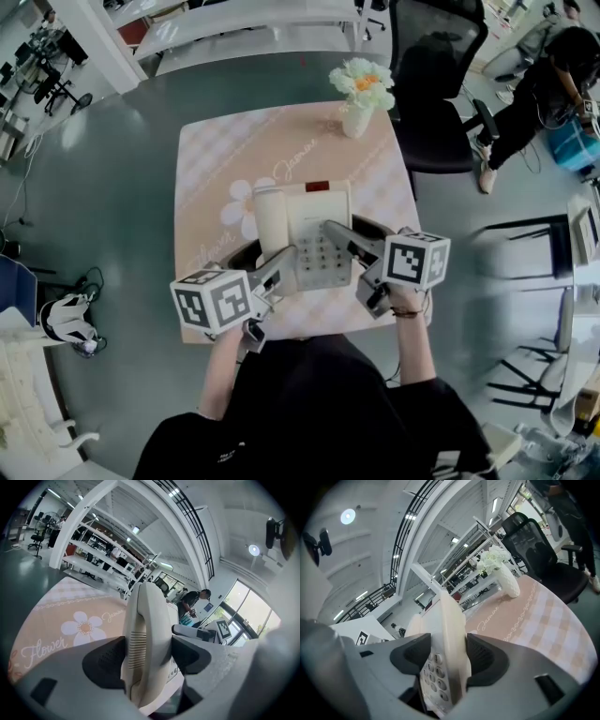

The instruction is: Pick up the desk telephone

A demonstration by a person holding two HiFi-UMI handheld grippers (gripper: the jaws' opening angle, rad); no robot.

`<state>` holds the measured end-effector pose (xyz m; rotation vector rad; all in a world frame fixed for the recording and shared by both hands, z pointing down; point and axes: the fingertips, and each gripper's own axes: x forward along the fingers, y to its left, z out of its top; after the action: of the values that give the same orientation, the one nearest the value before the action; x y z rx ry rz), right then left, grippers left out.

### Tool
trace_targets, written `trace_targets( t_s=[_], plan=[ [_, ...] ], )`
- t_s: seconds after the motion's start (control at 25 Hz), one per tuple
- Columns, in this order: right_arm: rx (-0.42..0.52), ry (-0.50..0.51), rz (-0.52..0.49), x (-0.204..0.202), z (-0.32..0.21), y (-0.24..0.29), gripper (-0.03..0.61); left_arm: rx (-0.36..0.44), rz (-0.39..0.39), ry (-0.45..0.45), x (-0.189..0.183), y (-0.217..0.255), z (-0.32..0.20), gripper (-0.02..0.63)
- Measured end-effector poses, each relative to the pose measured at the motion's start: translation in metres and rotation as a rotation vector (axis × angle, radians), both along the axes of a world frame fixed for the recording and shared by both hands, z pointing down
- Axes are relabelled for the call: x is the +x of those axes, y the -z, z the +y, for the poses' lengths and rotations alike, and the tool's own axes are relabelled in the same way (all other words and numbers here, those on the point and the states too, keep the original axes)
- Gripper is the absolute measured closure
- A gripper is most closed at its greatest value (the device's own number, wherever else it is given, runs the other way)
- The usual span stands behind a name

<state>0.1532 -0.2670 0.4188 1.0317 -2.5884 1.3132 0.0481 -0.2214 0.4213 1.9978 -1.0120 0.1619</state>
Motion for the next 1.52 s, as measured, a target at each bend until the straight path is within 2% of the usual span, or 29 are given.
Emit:
trace_targets(
  t_s=[0.44,0.64,0.96,1.24,1.52],
  plan=[
    [0.019,-0.01,0.019,-0.001,0.009,0.02,0.351,0.029,0.004,0.01,-0.004,0.02,0.009,0.308],
    [0.071,0.037,-0.033,-0.012,0.011,0.035,0.351,0.05,-0.004,0.018,-0.006,0.029,0.013,0.308],
    [0.084,0.034,-0.044,-0.012,0.018,0.043,0.351,0.063,-0.016,0.018,-0.006,0.037,0.018,0.308],
    [0.059,-0.003,0.002,-0.005,0.024,0.04,0.351,0.061,-0.006,0.015,-0.006,0.038,0.024,0.308],
    [0.077,0.01,-0.013,-0.006,0.023,0.041,0.351,0.067,-0.009,0.012,-0.005,0.037,0.023,0.308]
  ],
)
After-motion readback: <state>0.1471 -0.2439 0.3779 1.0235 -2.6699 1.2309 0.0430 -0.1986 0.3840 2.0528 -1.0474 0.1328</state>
